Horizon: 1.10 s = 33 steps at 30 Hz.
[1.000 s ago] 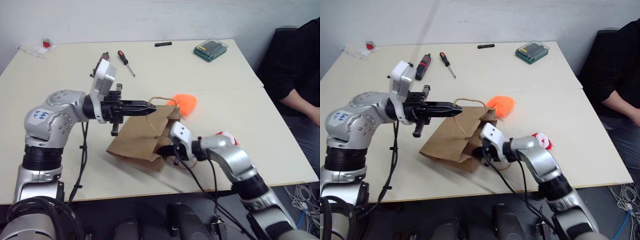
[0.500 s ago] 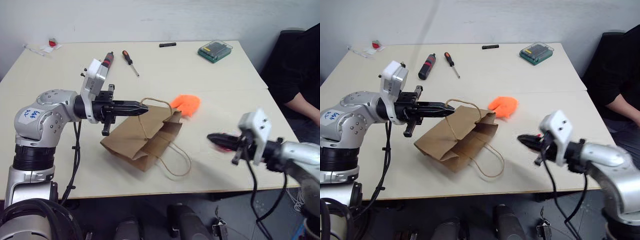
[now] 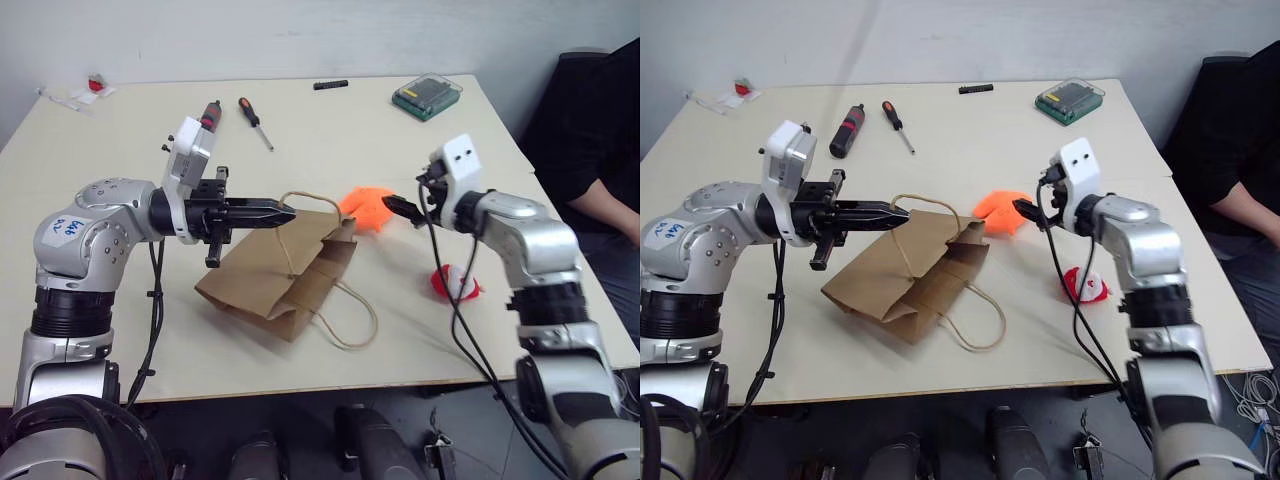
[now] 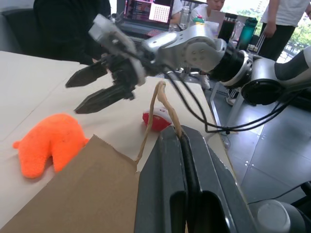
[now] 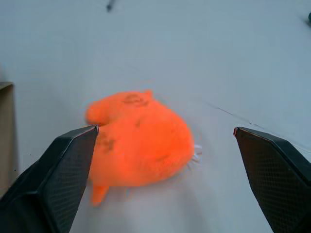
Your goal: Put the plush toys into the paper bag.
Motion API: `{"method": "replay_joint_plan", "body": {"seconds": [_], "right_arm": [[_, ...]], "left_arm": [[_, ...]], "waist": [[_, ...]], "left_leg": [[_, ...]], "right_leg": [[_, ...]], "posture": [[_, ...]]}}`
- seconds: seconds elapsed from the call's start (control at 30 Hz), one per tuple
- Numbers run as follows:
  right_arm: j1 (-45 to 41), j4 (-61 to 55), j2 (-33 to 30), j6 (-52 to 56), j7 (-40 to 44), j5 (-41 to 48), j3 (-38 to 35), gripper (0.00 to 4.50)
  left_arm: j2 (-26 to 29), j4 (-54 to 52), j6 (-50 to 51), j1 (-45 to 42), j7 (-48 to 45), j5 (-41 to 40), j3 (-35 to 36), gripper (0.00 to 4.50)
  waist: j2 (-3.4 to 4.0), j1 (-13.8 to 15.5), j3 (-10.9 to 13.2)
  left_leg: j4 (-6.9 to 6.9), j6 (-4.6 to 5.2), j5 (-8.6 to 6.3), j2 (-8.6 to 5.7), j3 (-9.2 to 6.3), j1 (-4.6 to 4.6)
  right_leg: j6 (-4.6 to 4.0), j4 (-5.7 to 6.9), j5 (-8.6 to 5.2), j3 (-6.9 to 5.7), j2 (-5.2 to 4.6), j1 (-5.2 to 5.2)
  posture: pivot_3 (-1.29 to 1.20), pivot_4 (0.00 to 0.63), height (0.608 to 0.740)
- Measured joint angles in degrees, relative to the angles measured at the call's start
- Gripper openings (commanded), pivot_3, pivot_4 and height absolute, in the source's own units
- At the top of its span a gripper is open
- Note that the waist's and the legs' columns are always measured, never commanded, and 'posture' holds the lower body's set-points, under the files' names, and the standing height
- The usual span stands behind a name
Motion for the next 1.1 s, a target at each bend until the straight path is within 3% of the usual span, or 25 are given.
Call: {"method": "replay_joint_plan", "body": {"seconds": [0.1, 0.2, 0.4, 0.57, 0.7, 0.9, 1.0, 1.1], "right_arm": [[-4.5, 11.3, 3.6, -1.2, -2.6, -0.7, -0.3, 4.47], [-7.3, 20.6, 6.3, -3.2, -4.7, -0.5, -2.3, 3.85], [-8.5, 23.1, 8.0, -4.3, -4.4, 0.5, -4.0, 1.79], [-6.2, 17.4, 6.8, -1.5, -3.8, 1.5, -5.3, 0.11], [2.0, 2.2, 0.9, 4.6, -1.9, 4.0, -7.0, 0.04], [17.3, -29.8, -9.0, 20.8, 3.7, 15.5, -11.0, 0.04], [21.2, -39.5, -9.4, 26.1, 4.7, 21.1, -11.2, 0.04], [21.3, -40.7, -7.1, 23.6, 1.1, 18.5, -6.6, 0.04]], "left_arm": [[-0.1, -0.1, 0.0, 0.0, 0.2, 0.1, 0.0, 0.00], [-0.2, -0.2, 0.0, 0.0, 0.7, 0.1, 0.0, 0.00], [-0.2, -0.3, 0.0, 0.0, 1.0, 0.1, 0.0, 0.00], [-0.3, -0.4, 0.0, 0.0, 1.1, 0.1, -0.1, 0.00], [-0.5, -0.4, 0.0, -0.1, 1.2, 0.0, -0.1, 0.00], [-0.9, -0.1, 0.0, -0.5, 1.2, 0.1, -0.1, 0.00], [-1.3, 0.0, 0.0, -1.3, 1.1, 0.1, -0.1, 0.00], [-1.3, 0.1, 0.0, -1.9, 1.0, 0.1, -0.1, 0.00]], "waist": [[0.01, -0.7, 0.0], [0.01, -1.3, 0.0], [0.02, -2.3, 0.0], [0.02, -2.2, 0.0], [0.05, -1.4, 0.0], [0.12, -0.8, 0.1], [0.12, -0.9, 0.1], [0.11, -0.9, 0.1]], "left_leg": [[0.01, 0.01, 0.01, 0.00, 0.02, -0.11], [0.01, 0.00, 0.02, 0.01, 0.04, -0.08], [0.06, -0.08, 0.07, 0.00, 0.04, 0.01], [0.05, -0.08, 0.07, 0.00, 0.02, -0.01], [0.01, -0.08, 0.07, 0.00, -0.05, -0.14], [0.01, -0.13, 0.09, 0.02, -0.03, -0.12], [0.01, -0.21, 0.13, -0.01, 0.06, 0.07], [0.01, -0.24, 0.15, -0.02, 0.12, 0.18]], "right_leg": [[0.00, 0.30, 0.00, 0.00, -0.02, -0.13], [-0.01, 0.42, 0.00, 0.02, -0.02, -0.15], [-0.01, 0.51, 0.00, 0.08, -0.03, -0.12], [-0.01, 0.57, 0.00, 0.06, -0.04, -0.12], [0.00, 0.48, -0.01, 0.01, -0.05, -0.19], [0.00, 0.26, -0.01, 0.07, 0.01, -0.22], [-0.01, 0.40, -0.01, 0.17, 0.05, -0.17], [-0.02, 0.42, -0.01, 0.22, 0.06, -0.10]], "posture": [[0.00, 0.150, 0.740], [0.00, 0.150, 0.740], [0.00, 0.150, 0.740], [0.00, 0.150, 0.740], [0.00, 0.150, 0.740], [0.00, 0.150, 0.740], [0.00, 0.150, 0.740], [0.00, 0.150, 0.740]]}}
